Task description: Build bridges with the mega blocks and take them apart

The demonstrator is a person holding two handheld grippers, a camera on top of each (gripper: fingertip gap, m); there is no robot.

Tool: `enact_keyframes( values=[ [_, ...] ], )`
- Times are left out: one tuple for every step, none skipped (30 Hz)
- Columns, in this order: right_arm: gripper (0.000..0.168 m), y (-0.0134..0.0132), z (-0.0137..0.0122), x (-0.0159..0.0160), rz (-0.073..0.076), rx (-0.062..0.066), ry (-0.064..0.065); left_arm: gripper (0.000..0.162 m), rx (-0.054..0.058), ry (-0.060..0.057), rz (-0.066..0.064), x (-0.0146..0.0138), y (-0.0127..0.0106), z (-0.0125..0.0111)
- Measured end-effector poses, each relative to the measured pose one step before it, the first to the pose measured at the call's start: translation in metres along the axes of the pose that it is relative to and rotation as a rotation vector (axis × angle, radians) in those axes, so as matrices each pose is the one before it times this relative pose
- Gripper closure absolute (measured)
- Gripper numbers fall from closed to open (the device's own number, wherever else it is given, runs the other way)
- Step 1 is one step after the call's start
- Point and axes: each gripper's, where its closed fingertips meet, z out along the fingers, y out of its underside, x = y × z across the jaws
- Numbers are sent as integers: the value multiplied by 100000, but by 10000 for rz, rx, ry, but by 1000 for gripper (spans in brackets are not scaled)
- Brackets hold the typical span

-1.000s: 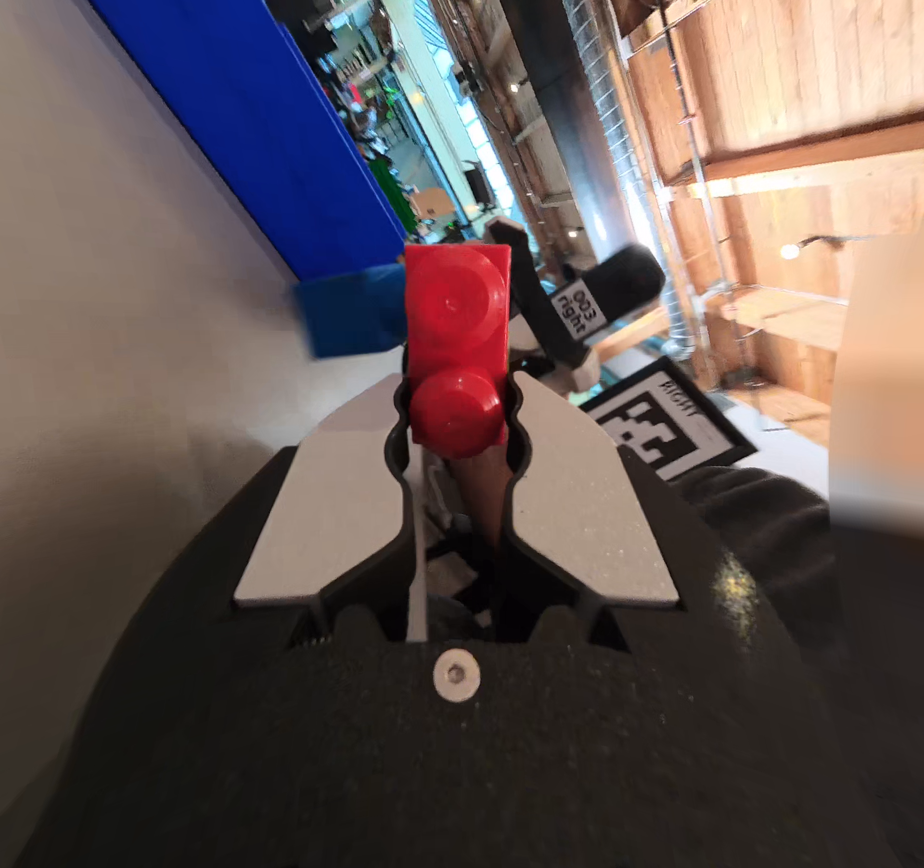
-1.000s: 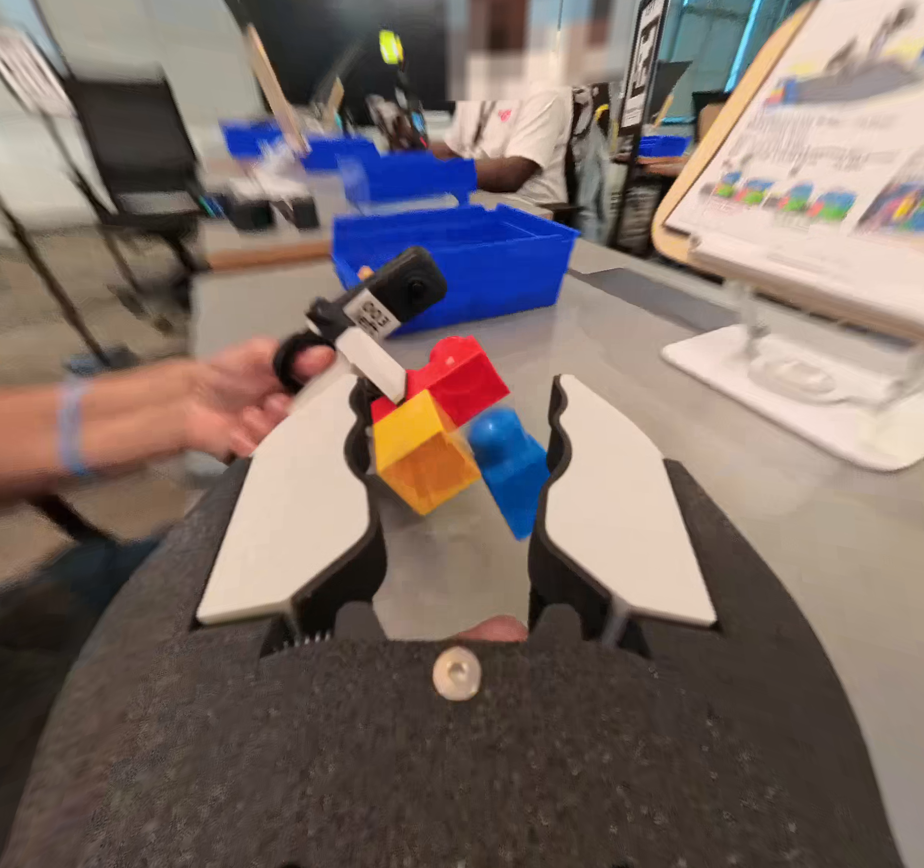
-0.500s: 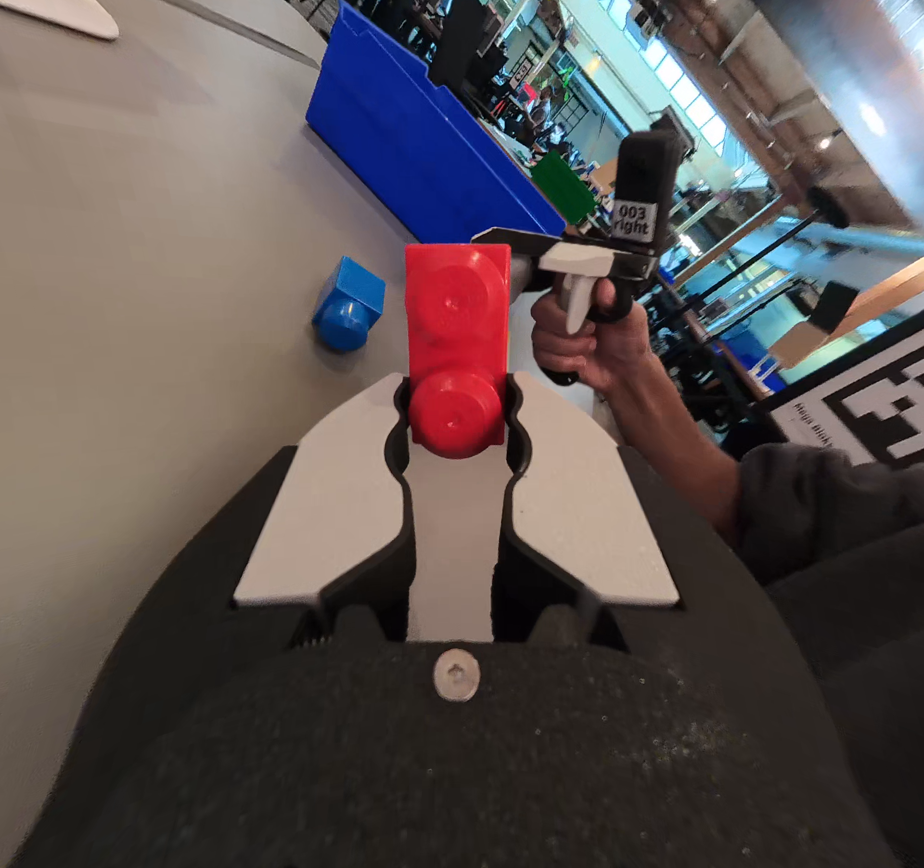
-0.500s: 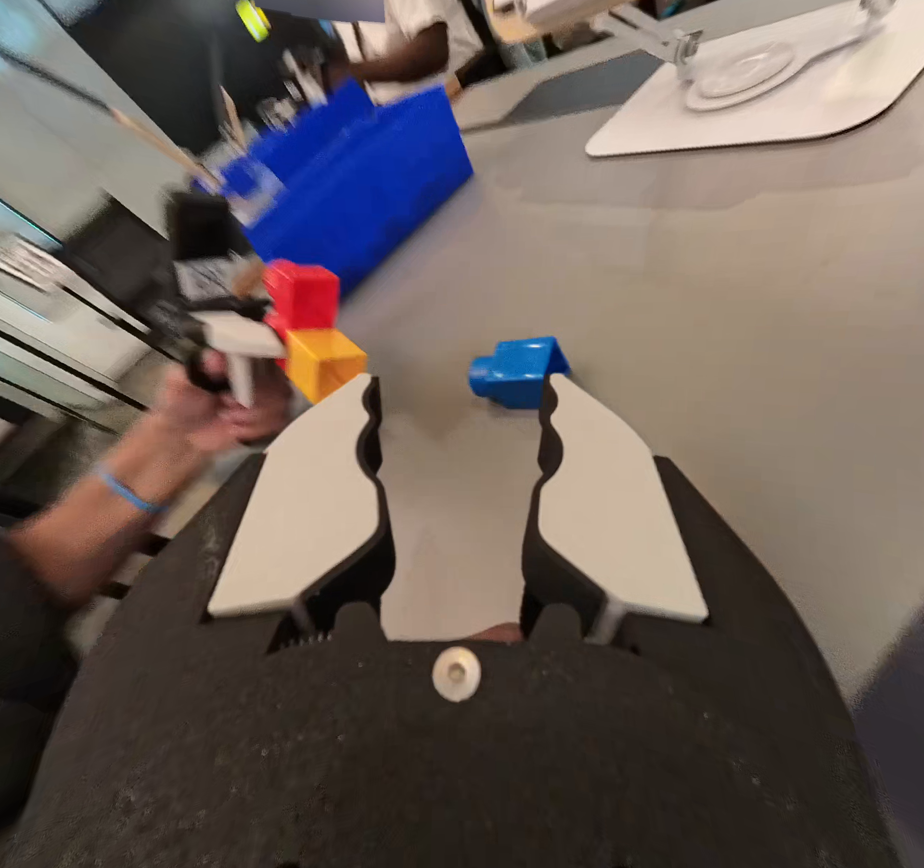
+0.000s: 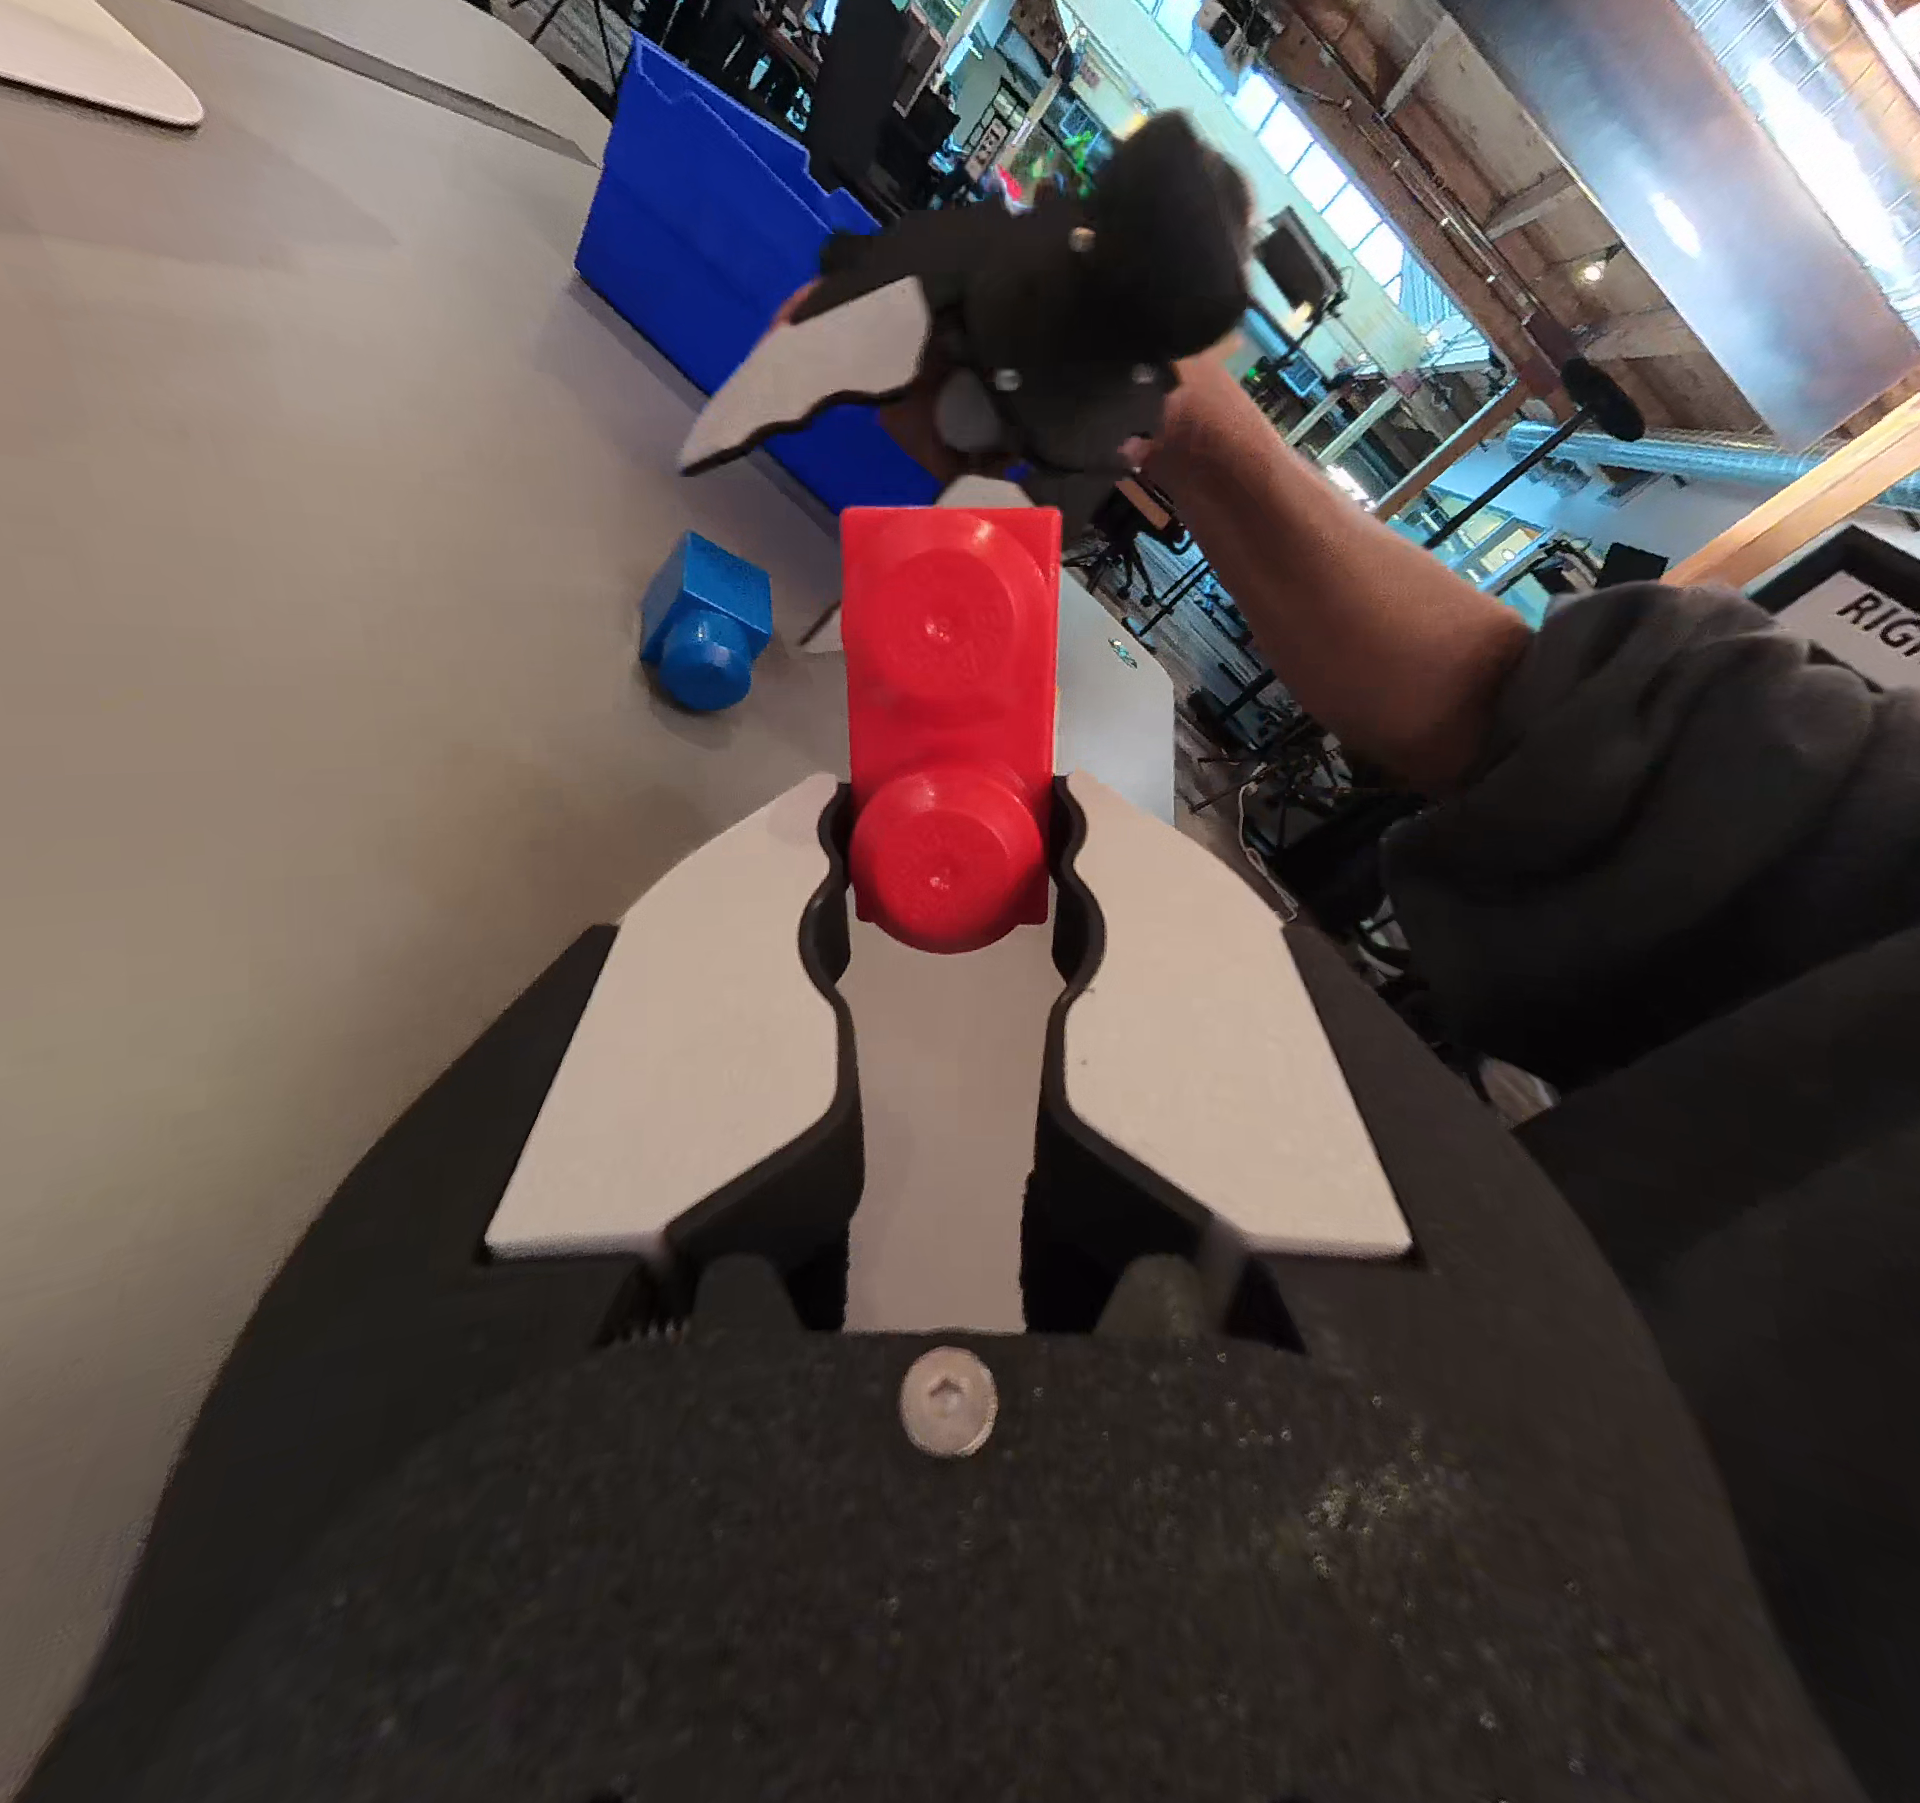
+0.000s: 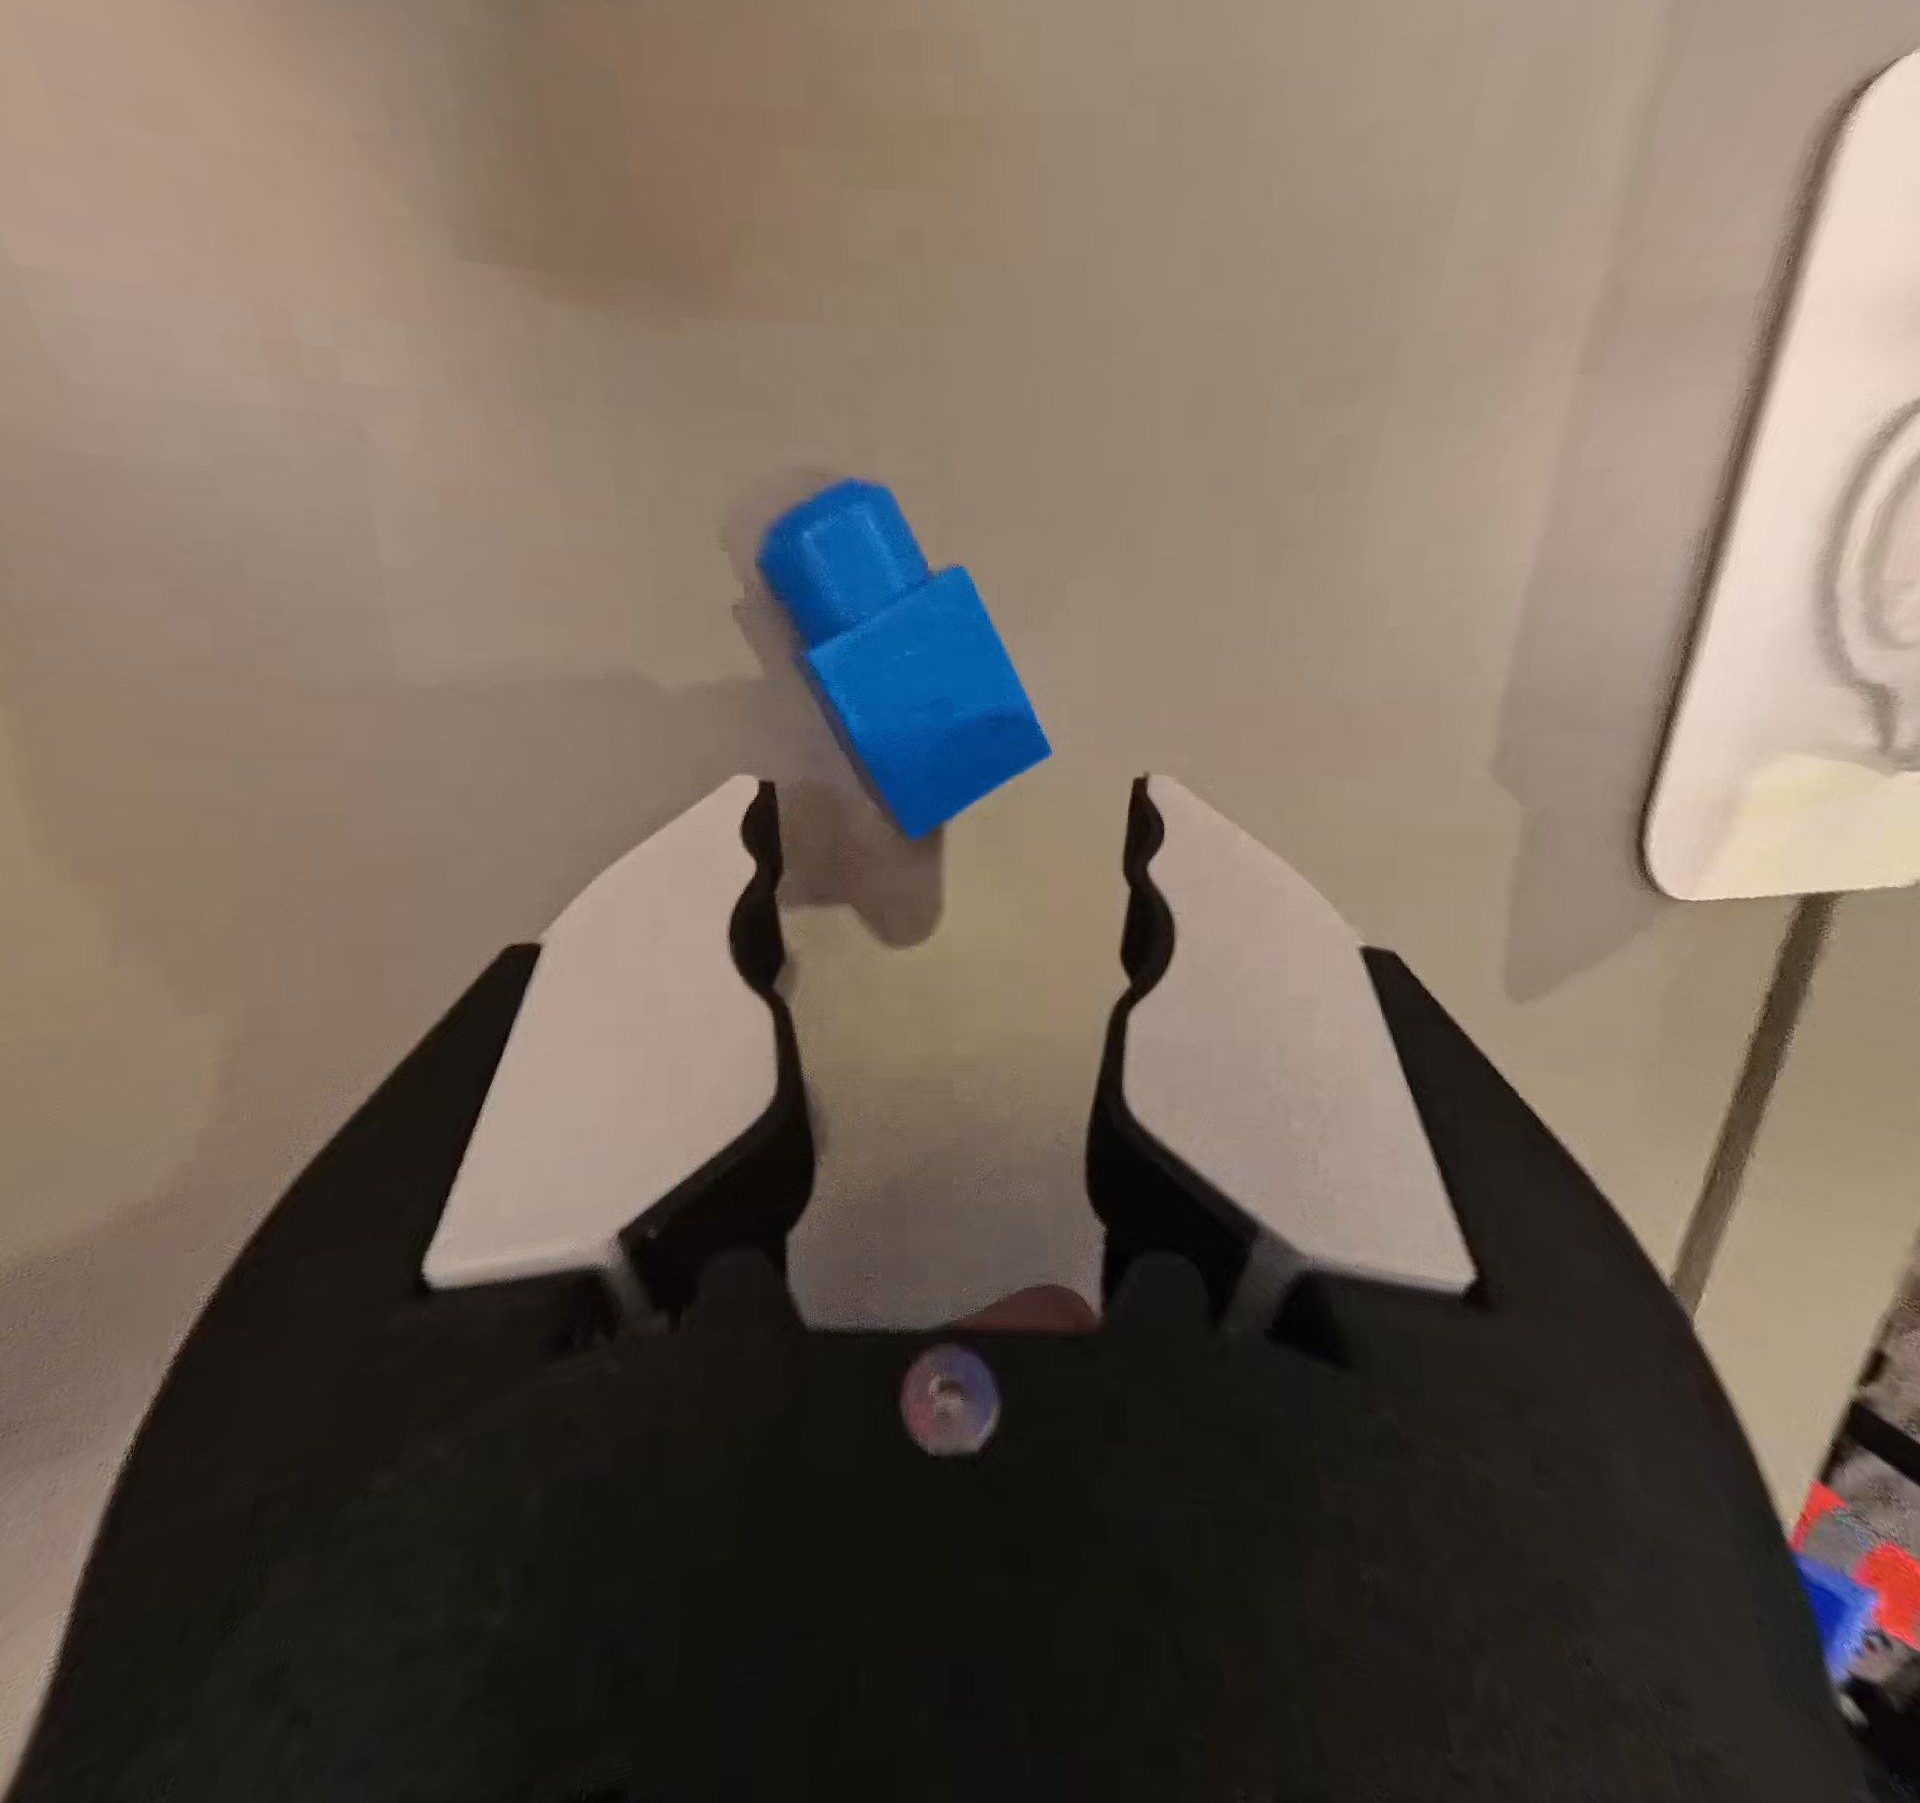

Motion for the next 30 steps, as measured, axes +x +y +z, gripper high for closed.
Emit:
enact_keyframes(
  values=[
    [104, 233, 701, 195, 44, -113, -263, 127, 4, 107, -86, 54, 17, -6],
    [104, -76, 552, 113, 59, 128, -196, 127, 41, 130, -98, 106, -26, -51],
    [105, -31, 577, 17, 99, 86, -180, 127, 83, 199, -117, 213, -60, -103],
    [108, -162, 550, 65, 62, 156, -77, 127, 108, 253, -141, 279, -62, -128],
    [120, -311, 330, -159, 49, 279, -144, 127, 81, 178, -121, 155, -17, -129],
    [125, -222, 69, -264, 195, 240, -236, 127, 37, -49, -28, -150, 21, -138],
    [126, -255, -215, -278, 412, 148, -340, 127, -19, -284, 85, -433, 62, -137],
    [128, -648, -606, -362, 538, 409, -327, 127, -89, -373, 182, -470, 121, -107],
    [130, -1159, -934, -787, 553, 756, -449, 127, -130, -308, 277, -245, 148, -69],
    [130, -1321, -961, -863, 668, 715, -380, 127, -162, -227, 393, 13, 178, 7],
    [130, -1330, -882, -1410, 603, 613, -604, 127, -229, -252, 473, 65, 234, 78],
    [130, -1158, -604, -1839, 353, 478, -719, 127, -310, -262, 425, 32, 314, 165],
    [130, -854, -308, -1119, 114, 264, -155, 127, -327, -138, 298, 143, 306, 239],
    [130, -543, -193, -902, -75, 153, -93, 127, -245, 32, 189, 332, 193, 285],
    [131, -611, -154, -899, 87, 337, -309, 127, -56, 117, 119, 393, -36, 240],
    [131, -524, -92, -833, 236, 406, -447, 127, 137, 159, 3, 352, -252, 181],
    [131, -107, 22, -201, 231, 225, -106, 127, 199, 222, -156, 280, -318, 137],
    [131, 193, 92, 89, 119, 98, 70, 127, 244, 179, -195, 147, -355, 52],
    [131, -199, 46, -357, 158, 403, -256, 127, 200, 117, -126, 77, -275, -5],
    [131, -472, -23, -696, 278, 542, -524, 127, 32, 93, -58, 68, -40, 12],
    [131, -145, 33, -84, 61, 263, -44, 127, -57, 57, 1, 76, 109, 46],
    [131, 64, 113, 258, -134, 69, 245, 127, -61, 103, 30, 190, 123, 66],
    [131, 125, 233, -242, -66, -2, -101, 127, -38, 158, 19, 304, 88, 94],
    [131, -244, 252, -596, 26, 219, -350, 127, -45, 119, 3, 256, 96, 141],
    [131, -166, 206, -97, 37, 110, -31, 127, -55, 98, -4, 217, 79, 181],
    [132, 419, 319, 370, -143, -346, 310, 127, -34, 74, -12, 183, 26, 181],
    [132, 17, 281, -14, -154, -78, 130, 127, -102, -47, 25, -15, 148, 160],
    [132, -423, 78, -349, 38, 248, -170, 127, -191, -20, 57, -19, 321, 106],
    [132, -223, -18, -302, -54, 139, -138, 127, -124, 129, 6, 203, 244, 45],
    [132, -102, 21, -119, -85, 76, 9, 127, -19, 120, -23, 188, 58, -15]
  ],
)
